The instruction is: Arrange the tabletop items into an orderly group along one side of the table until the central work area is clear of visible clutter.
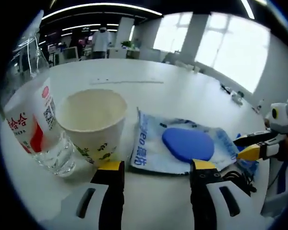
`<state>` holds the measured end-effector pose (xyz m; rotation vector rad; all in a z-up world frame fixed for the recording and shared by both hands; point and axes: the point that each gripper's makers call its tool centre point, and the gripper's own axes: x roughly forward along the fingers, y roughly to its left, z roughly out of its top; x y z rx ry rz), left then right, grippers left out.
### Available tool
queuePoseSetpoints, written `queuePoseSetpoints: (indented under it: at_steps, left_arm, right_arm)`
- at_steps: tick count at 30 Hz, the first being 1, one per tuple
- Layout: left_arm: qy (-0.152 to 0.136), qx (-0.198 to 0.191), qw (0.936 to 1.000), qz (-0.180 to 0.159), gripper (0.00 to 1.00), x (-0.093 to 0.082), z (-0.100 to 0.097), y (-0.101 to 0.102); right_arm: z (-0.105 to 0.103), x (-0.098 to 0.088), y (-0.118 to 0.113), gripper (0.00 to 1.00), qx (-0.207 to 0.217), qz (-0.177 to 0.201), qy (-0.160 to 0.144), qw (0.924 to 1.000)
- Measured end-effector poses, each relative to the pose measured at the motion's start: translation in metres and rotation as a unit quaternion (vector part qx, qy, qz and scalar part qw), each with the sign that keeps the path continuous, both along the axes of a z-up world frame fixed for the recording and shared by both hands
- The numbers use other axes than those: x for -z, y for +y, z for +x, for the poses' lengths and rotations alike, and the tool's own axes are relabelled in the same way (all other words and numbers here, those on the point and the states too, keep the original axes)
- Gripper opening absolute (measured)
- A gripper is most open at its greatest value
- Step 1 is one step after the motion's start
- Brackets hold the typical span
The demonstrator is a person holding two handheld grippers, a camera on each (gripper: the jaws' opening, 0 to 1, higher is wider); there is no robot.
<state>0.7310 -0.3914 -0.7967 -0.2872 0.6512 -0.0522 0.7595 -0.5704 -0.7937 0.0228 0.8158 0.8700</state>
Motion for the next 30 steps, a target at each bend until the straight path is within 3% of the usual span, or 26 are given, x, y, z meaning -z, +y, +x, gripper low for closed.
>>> queuePoseSetpoints:
  at_steps: [4, 10, 13, 20, 24, 30]
  left_arm:
    - [-0.001, -0.018, 0.9996, 0.024, 0.39, 0.002, 0.000, 0.009]
    - [0.004, -0.040, 0.9986, 0.035, 0.27, 0.004, -0.002, 0.017]
    - [0.003, -0.061, 0.9978, 0.023, 0.22, 0.004, 0.000, 0.021]
    - [0.009, -0.071, 0.9971, 0.027, 0.10, 0.006, -0.001, 0.020]
    - [0.011, -0.074, 0.9970, 0.017, 0.04, 0.005, -0.003, 0.018]
    - [0.001, -0.058, 0.9978, 0.033, 0.00, -0.006, -0.003, 0.012]
  right_arm:
    - [0.001, 0.003, 0.005, 0.30, 0.008, 0.005, 0.022, 0.9997]
    - [-0.003, 0.001, 0.015, 0.23, 0.000, 0.001, 0.020, 0.9998]
    - [-0.004, 0.001, 0.017, 0.22, -0.003, 0.003, 0.021, 0.9998]
    - [-0.003, 0.004, 0.014, 0.15, -0.004, -0.006, 0.012, 0.9999]
    - [0.003, 0.002, 0.012, 0.09, -0.008, -0.012, -0.014, 0.9998]
    - [0.013, -0.004, 0.012, 0.00, -0.026, -0.028, -0.050, 0.9980]
